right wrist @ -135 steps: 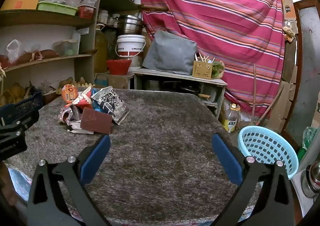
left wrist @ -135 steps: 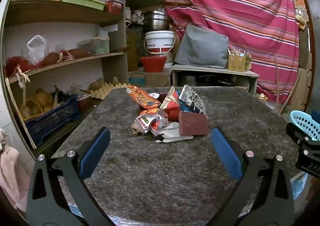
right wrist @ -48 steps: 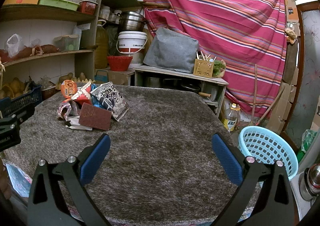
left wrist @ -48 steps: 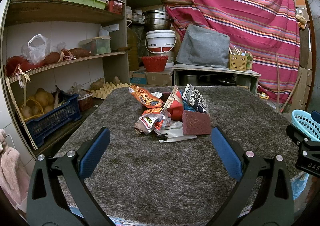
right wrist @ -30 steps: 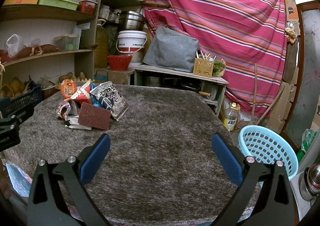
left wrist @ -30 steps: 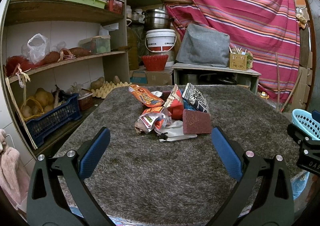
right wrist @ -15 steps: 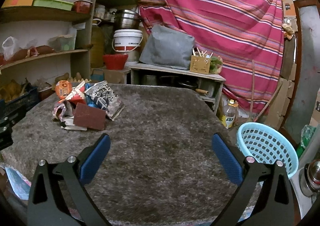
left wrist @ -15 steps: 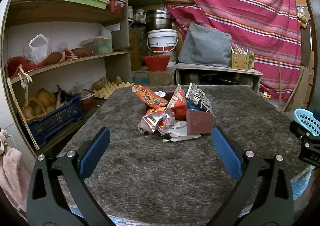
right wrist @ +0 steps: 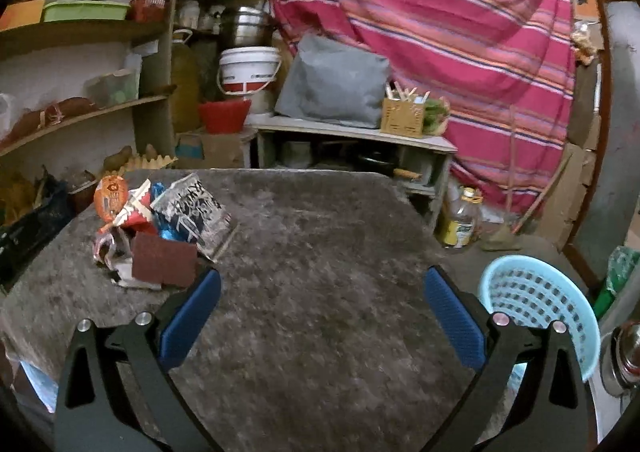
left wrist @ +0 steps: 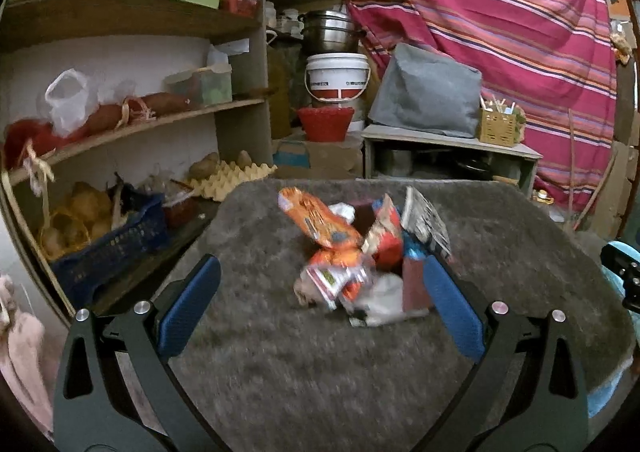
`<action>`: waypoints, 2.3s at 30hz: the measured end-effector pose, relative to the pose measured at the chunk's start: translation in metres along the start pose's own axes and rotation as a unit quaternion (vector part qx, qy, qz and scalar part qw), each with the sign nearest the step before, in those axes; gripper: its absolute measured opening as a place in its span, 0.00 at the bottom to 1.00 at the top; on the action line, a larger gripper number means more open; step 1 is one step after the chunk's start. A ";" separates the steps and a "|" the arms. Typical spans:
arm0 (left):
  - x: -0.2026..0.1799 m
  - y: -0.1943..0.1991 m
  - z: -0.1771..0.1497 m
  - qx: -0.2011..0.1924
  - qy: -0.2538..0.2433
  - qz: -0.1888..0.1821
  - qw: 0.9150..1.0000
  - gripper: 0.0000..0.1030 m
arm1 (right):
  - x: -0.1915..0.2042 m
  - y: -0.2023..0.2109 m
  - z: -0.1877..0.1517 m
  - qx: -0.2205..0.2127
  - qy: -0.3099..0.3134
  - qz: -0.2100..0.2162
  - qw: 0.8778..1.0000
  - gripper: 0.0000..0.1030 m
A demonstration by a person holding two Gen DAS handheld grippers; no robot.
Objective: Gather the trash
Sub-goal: 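Grasp the orange snack wrapper with the left gripper while the right gripper grasps the patterned bag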
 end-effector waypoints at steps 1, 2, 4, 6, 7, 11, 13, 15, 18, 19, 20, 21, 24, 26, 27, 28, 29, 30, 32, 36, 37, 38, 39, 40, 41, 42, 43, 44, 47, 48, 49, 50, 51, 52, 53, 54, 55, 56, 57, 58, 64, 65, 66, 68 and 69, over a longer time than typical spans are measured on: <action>0.000 -0.005 0.006 -0.001 -0.004 0.004 1.000 0.95 | 0.001 -0.004 0.008 -0.002 -0.002 0.000 1.000 0.96; 0.001 -0.012 0.013 -0.003 -0.008 0.010 1.000 0.95 | 0.002 -0.007 0.012 -0.004 -0.005 0.002 1.000 0.96; 0.002 -0.024 0.025 -0.003 -0.013 0.019 1.000 0.95 | 0.005 -0.019 0.027 -0.006 -0.009 0.009 1.000 0.96; 0.005 -0.041 0.036 0.002 -0.013 0.027 1.000 0.95 | 0.007 -0.030 0.039 -0.006 -0.009 0.006 1.000 0.96; 0.006 -0.049 0.041 0.004 -0.013 0.029 0.999 0.95 | 0.009 -0.036 0.044 -0.008 -0.010 0.004 1.000 0.96; 0.012 -0.092 0.052 0.028 0.000 0.026 0.999 0.95 | 0.011 -0.073 0.054 -0.009 -0.017 -0.008 1.000 0.96; 0.013 -0.109 0.049 0.041 0.000 0.017 0.999 0.95 | 0.011 -0.086 0.050 -0.002 -0.018 -0.011 1.000 0.96; 0.014 -0.130 0.039 0.061 -0.006 0.007 0.998 0.95 | 0.013 -0.103 0.037 0.017 -0.016 -0.012 1.000 0.96; 0.015 -0.152 0.030 0.083 -0.008 -0.005 0.997 0.95 | 0.018 -0.125 0.025 0.060 0.001 -0.030 0.998 0.96; 0.016 -0.155 0.028 0.085 -0.007 -0.007 0.996 0.95 | 0.019 -0.129 0.025 0.064 0.001 -0.034 0.997 0.96; 0.017 -0.159 0.027 0.087 -0.007 -0.009 0.996 0.93 | 0.021 -0.131 0.024 0.065 -0.001 -0.030 0.997 0.96; 0.018 -0.163 0.026 0.088 -0.006 -0.012 0.996 0.90 | 0.023 -0.133 0.025 0.066 -0.002 -0.024 0.997 0.96; 0.023 -0.173 0.023 0.096 0.000 -0.028 0.995 0.81 | 0.032 -0.135 0.025 0.064 0.010 -0.027 0.998 0.96; 0.024 -0.182 0.022 0.111 0.002 -0.044 0.993 0.67 | 0.040 -0.138 0.025 0.064 0.022 -0.031 0.997 0.96; 0.023 -0.185 0.020 0.116 0.000 -0.049 0.992 0.58 | 0.042 -0.140 0.024 0.064 0.025 -0.030 0.997 0.96; 0.022 -0.188 0.020 0.120 -0.003 -0.054 0.991 0.54 | 0.045 -0.141 0.025 0.065 0.028 -0.029 0.997 0.96; 0.021 -0.192 0.018 0.124 -0.006 -0.060 0.990 0.44 | 0.048 -0.141 0.024 0.066 0.030 -0.027 0.997 0.96; 0.019 -0.193 0.017 0.126 -0.010 -0.065 0.990 0.29 | 0.050 -0.140 0.024 0.066 0.031 -0.025 0.997 0.96; 0.020 -0.195 0.016 0.129 -0.013 -0.067 0.989 0.10 | 0.055 -0.140 0.024 0.065 0.031 -0.019 0.997 0.96; 0.028 -0.184 0.020 0.107 -0.009 -0.057 0.993 0.00 | 0.071 -0.140 0.025 0.066 0.036 -0.003 0.997 0.96; 0.030 -0.180 0.021 0.100 -0.008 -0.055 0.993 0.00 | 0.076 -0.139 0.025 0.065 0.039 0.001 0.997 0.96; 0.033 -0.175 0.023 0.094 -0.006 -0.055 0.994 0.00 | 0.084 -0.138 0.025 0.065 0.045 0.007 0.997 0.96; 0.037 -0.171 0.023 0.090 -0.005 -0.055 0.994 0.00 | 0.088 -0.138 0.025 0.064 0.048 0.010 0.997 0.96; 0.039 -0.169 0.024 0.088 -0.004 -0.054 0.995 0.00 | 0.092 -0.138 0.025 0.064 0.052 0.013 0.997 0.96; 0.042 -0.167 0.023 0.086 -0.003 -0.052 0.995 0.00 | 0.099 -0.138 0.024 0.066 0.056 0.018 0.996 0.96; 0.044 -0.165 0.023 0.086 -0.003 -0.049 0.995 0.00 | 0.103 -0.140 0.024 0.068 0.058 0.022 0.996 0.96; 0.048 -0.164 0.022 0.086 -0.003 -0.044 0.995 0.00 | 0.108 -0.142 0.023 0.071 0.059 0.025 0.995 0.96; 0.051 -0.164 0.021 0.086 -0.002 -0.041 0.995 0.00 | 0.110 -0.142 0.022 0.072 0.059 0.027 0.995 0.96; 0.062 -0.163 0.020 0.087 0.005 -0.038 0.995 0.00 | 0.121 -0.147 0.022 0.076 0.063 0.033 0.995 0.96; 0.065 -0.163 0.020 0.087 0.006 -0.039 0.995 0.00 | 0.124 -0.148 0.021 0.079 0.064 0.036 0.994 0.96; 0.068 -0.163 0.020 0.086 0.007 -0.041 0.995 0.00 | 0.127 -0.149 0.020 0.082 0.067 0.039 0.994 0.96; 0.069 -0.162 0.019 0.086 0.007 -0.042 0.995 0.00 | 0.132 -0.150 0.019 0.085 0.072 0.043 0.993 0.96; 0.070 -0.162 0.019 0.085 0.007 -0.042 0.995 0.00 | 0.138 -0.152 0.018 0.087 0.080 0.043 0.992 0.96; 0.071 -0.161 0.019 0.085 0.008 -0.043 0.995 0.00 | 0.141 -0.154 0.017 0.088 0.085 0.043 0.992 0.95; 0.071 -0.161 0.020 0.084 0.008 -0.044 0.995 0.00 | 0.146 -0.157 0.018 0.089 0.094 0.043 0.991 0.95; 0.070 -0.161 0.020 0.084 0.008 -0.044 0.995 0.00 | 0.149 -0.159 0.018 0.091 0.098 0.044 0.990 0.88; 0.069 -0.161 0.020 0.084 0.007 -0.045 0.995 0.00 | 0.152 -0.162 0.018 0.096 0.100 0.048 0.989 0.78; 0.070 -0.161 0.019 0.084 0.006 -0.047 0.995 0.00 | 0.154 -0.168 0.018 0.103 0.099 0.052 0.988 0.72; 0.069 -0.161 0.018 0.084 0.005 -0.049 0.995 0.00 | 0.154 -0.173 0.018 0.112 0.096 0.057 0.987 0.60; 0.068 -0.160 0.018 0.085 0.003 -0.050 0.995 0.00 | 0.154 -0.177 0.018 0.118 0.094 0.062 0.987 0.48; 0.064 -0.163 0.015 0.093 -0.003 -0.045 0.995 0.00 | 0.143 -0.181 0.020 0.114 0.078 0.105 0.985 0.17; 0.066 -0.163 0.017 0.094 0.003 -0.043 0.995 0.00 | 0.138 -0.177 0.023 0.106 0.076 0.109 0.985 0.16; 0.067 -0.162 0.019 0.093 0.009 -0.044 0.995 0.00 | 0.134 -0.173 0.026 0.098 0.075 0.109 0.986 0.15; 0.069 -0.157 0.025 0.087 0.017 -0.045 0.995 0.00 | 0.122 -0.164 0.032 0.084 0.069 0.108 0.988 0.14; 0.069 -0.152 0.030 0.080 0.019 -0.044 0.996 0.00 | 0.117 -0.162 0.034 0.081 0.065 0.109 0.989 0.14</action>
Point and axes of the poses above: each gripper's, at about its wrist camera, not at the fingertips, and y roughly against the way its jaws point, x to its left, z to its top, the point moved 1 cm from there along -y, roughly the way its jaws point, and after that the axes turned 1 degree about -y, right-handed, at the moved point
